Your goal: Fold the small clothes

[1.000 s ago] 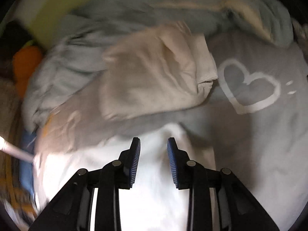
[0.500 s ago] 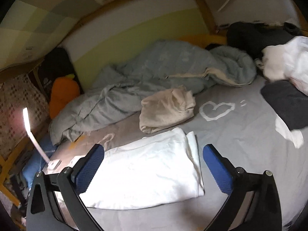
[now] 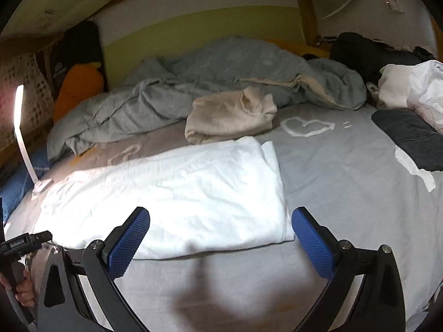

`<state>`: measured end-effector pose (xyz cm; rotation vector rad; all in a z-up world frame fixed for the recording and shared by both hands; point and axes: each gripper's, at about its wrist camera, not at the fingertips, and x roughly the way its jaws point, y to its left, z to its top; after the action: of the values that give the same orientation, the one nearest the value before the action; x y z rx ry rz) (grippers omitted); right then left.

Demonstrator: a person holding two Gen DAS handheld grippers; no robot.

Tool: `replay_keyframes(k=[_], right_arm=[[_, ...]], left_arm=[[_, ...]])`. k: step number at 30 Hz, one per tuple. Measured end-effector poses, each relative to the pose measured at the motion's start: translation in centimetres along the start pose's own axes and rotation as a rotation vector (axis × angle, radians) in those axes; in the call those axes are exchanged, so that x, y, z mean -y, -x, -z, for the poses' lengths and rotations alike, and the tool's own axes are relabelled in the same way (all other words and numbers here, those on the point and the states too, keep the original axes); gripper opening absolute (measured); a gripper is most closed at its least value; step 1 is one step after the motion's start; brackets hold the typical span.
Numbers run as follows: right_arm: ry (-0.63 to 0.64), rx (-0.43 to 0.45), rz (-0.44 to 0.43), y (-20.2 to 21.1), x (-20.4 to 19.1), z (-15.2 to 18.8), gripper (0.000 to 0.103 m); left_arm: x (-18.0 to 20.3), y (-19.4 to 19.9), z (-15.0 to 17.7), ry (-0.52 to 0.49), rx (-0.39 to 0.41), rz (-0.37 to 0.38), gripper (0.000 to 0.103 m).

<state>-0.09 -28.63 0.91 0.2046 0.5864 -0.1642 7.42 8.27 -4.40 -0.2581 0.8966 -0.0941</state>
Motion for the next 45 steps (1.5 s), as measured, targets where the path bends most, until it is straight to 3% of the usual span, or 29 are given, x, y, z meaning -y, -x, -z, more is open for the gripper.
replay_keyframes(k=[7,9,11,13,15,18,19,20,21,22,23,25,29,31,33,36,38,40,42,45], right_arm=[[-0.013,-0.021,-0.001,-0.4,0.2,0.0,0.102],[0.007,-0.025,0.055,-0.5,0.1,0.0,0.102],[0.059,-0.029,0.098,-0.5,-0.3,0.1,0.099],[0.08,0.0,0.122,-0.1,-0.7,0.2,0.099],[0.084,0.014,0.097,0.2,-1.0,0.2,0.099],[0.101,0.012,0.059,0.5,-1.6,0.4,0.097],[0.108,0.013,0.057,0.5,-1.8,0.4,0.096],[0.122,0.007,0.052,0.4,-2.0,0.4,0.095],[0.129,0.0,0.045,0.3,-2.1,0.4,0.094],[0.132,-0.006,0.04,0.3,-2.2,0.4,0.094],[0.132,-0.014,0.039,0.2,-2.3,0.5,0.093],[0.126,-0.022,0.037,0.1,-2.1,0.4,0.093],[0.114,-0.046,0.075,-0.2,-1.5,0.2,0.091],[0.082,-0.071,0.085,-0.5,-0.8,0.0,0.091],[0.052,-0.08,0.085,-0.5,0.0,-0.2,0.09],[0.015,-0.057,0.104,0.3,1.2,-0.6,0.09],[-0.013,-0.046,0.114,0.9,2.1,-1.0,0.09],[-0.051,-0.045,0.118,1.2,3.2,-1.3,0.09],[-0.095,-0.043,0.121,1.5,4.4,-1.6,0.09],[-0.139,-0.052,0.12,1.7,5.9,-1.7,0.09]], left_arm=[[0.2,-0.2,0.2,-0.005,0.008,0.001,0.101],[0.0,-0.1,0.1,0.006,0.014,0.004,0.101],[-1.2,0.2,-0.2,0.092,0.013,0.069,0.101],[-3.9,0.7,-0.6,0.275,0.042,0.196,0.101],[-5.9,0.8,-0.7,0.393,0.052,0.284,0.101],[-6.6,0.8,-1.0,0.436,0.039,0.305,0.097],[-6.6,0.9,-0.9,0.438,0.045,0.293,0.079],[-6.4,0.6,-0.9,0.426,0.031,0.269,0.045],[-6.4,0.0,-0.9,0.419,0.002,0.251,0.031],[-6.7,-0.5,-0.8,0.438,-0.016,0.255,0.019],[-7.0,-0.7,-0.7,0.465,-0.019,0.288,0.014],[-7.1,-0.2,-1.0,0.481,0.011,0.323,0.011],[-2.2,3.8,-2.9,0.259,0.191,0.27,0.009],[2.2,5.8,-4.0,0.119,0.262,0.287,0.009],[7.3,6.8,-4.3,-0.006,0.285,0.331,0.009],[15.4,5.6,-2.4,-0.206,0.226,0.361,0.009],[18.9,2.6,-0.6,-0.261,0.151,0.339,0.009],[20.4,-1.7,1.3,-0.254,0.062,0.264,0.009],[20.1,-3.9,3.0,-0.233,-0.01,0.26,0.009],[19.4,-2.5,3.6,-0.264,0.041,0.265,0.009]])
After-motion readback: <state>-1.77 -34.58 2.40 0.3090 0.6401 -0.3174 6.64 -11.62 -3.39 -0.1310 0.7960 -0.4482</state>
